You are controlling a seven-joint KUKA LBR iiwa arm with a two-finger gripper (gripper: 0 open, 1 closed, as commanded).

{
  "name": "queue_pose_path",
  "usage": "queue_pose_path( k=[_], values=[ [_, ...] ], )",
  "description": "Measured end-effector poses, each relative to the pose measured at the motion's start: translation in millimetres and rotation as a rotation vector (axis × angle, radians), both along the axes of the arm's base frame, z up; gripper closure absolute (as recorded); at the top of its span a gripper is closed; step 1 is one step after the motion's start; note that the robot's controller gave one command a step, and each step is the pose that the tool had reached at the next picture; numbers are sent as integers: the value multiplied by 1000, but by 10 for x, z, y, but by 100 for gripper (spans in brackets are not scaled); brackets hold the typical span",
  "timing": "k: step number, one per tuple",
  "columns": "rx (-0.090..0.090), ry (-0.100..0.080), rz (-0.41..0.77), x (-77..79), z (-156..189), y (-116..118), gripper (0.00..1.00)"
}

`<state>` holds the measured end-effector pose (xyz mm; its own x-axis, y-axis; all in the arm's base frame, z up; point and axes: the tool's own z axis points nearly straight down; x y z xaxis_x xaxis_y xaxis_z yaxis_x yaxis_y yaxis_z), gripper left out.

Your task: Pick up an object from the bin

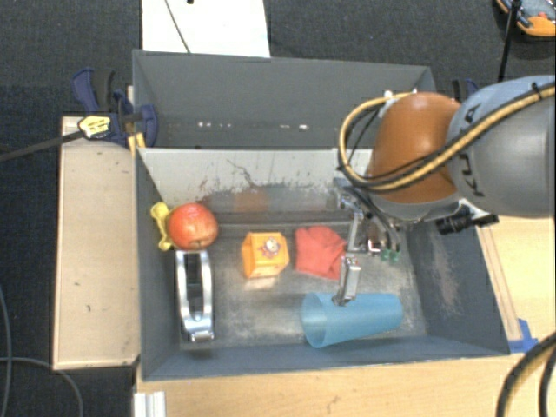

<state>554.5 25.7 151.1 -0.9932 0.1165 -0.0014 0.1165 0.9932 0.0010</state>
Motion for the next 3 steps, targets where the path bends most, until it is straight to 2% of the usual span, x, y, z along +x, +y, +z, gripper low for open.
queue_pose_path(
  k=[1, 2, 3],
  values=[
    [1, 1, -143, 77, -210, 62, 0],
    [0, -12, -89, 45, -521, 129, 0],
    [0, -2, -261, 246, -780, 180, 100]
  ],
)
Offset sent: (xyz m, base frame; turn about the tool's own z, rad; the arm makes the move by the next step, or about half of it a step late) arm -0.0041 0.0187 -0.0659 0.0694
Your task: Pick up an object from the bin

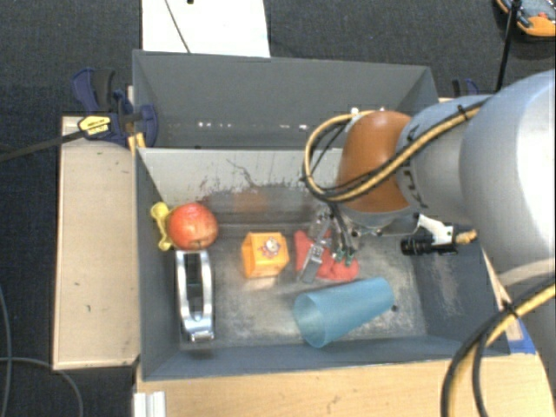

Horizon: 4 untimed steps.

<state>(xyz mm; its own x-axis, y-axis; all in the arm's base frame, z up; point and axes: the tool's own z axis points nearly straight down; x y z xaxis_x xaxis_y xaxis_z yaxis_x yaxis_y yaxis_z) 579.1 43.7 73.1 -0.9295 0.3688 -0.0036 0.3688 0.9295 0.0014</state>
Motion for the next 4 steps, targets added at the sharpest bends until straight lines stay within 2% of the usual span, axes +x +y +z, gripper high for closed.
queue_pose_path(
  k=[1, 2, 3, 4],
  values=[
    [0, 0, 1, 0, 0, 0, 100],
    [1, 3, -11, -20, 291, 3, 100],
    [0, 4, -12, 73, 847, 59, 100],
    [0, -4, 8, 62, 1015, -67, 100]
  ],
)
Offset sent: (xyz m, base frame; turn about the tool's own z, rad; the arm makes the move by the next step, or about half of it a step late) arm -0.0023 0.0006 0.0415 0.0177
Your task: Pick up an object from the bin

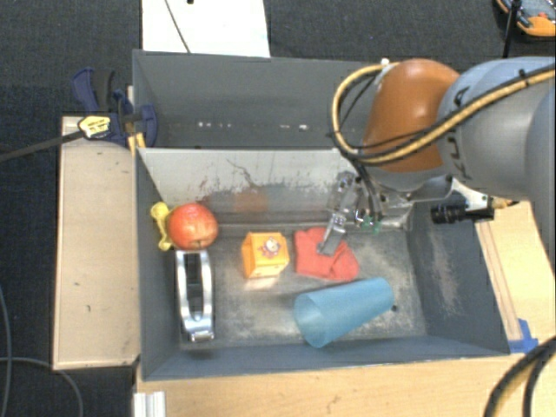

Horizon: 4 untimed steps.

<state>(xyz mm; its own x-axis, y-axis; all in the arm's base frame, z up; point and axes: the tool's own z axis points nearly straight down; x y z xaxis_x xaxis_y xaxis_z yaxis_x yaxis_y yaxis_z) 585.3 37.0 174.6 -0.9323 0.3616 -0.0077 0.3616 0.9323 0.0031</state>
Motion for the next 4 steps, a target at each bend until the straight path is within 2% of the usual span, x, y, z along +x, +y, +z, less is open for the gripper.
queue_pose_path(
  k=[1, 2, 3, 4],
  values=[
    [1, 6, -37, -26, 174, 152, 100],
    [2, -2, -15, -251, 963, 320, 0],
    [0, 6, -15, -258, 920, 306, 0],
    [1, 0, -11, -323, 463, 315, 0]
  ],
)
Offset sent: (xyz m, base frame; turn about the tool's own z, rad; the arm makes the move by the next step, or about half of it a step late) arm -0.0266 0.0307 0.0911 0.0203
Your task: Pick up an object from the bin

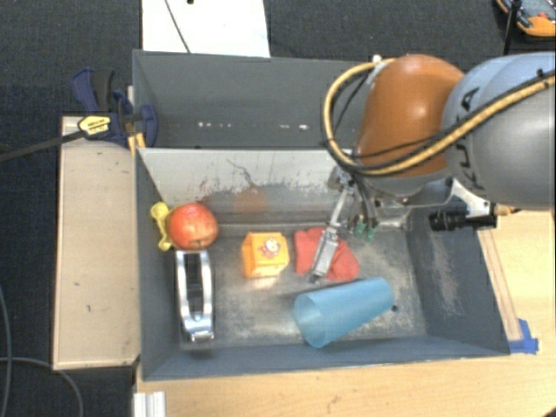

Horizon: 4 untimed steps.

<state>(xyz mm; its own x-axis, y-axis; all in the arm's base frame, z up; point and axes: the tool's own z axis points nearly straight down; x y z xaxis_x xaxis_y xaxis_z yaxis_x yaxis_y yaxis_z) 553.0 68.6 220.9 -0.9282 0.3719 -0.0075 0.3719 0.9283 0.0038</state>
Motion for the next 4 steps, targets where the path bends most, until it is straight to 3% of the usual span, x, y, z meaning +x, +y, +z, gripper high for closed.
queue_pose_path(
  k=[1, 2, 3, 4],
  values=[
    [-1, 4, 80, 250, -335, -79, 0],
    [-1, 7, 106, -145, -659, 51, 100],
    [-1, 6, 106, -143, -657, 50, 100],
    [-1, 6, 52, 19, -584, 269, 100]
  ],
)
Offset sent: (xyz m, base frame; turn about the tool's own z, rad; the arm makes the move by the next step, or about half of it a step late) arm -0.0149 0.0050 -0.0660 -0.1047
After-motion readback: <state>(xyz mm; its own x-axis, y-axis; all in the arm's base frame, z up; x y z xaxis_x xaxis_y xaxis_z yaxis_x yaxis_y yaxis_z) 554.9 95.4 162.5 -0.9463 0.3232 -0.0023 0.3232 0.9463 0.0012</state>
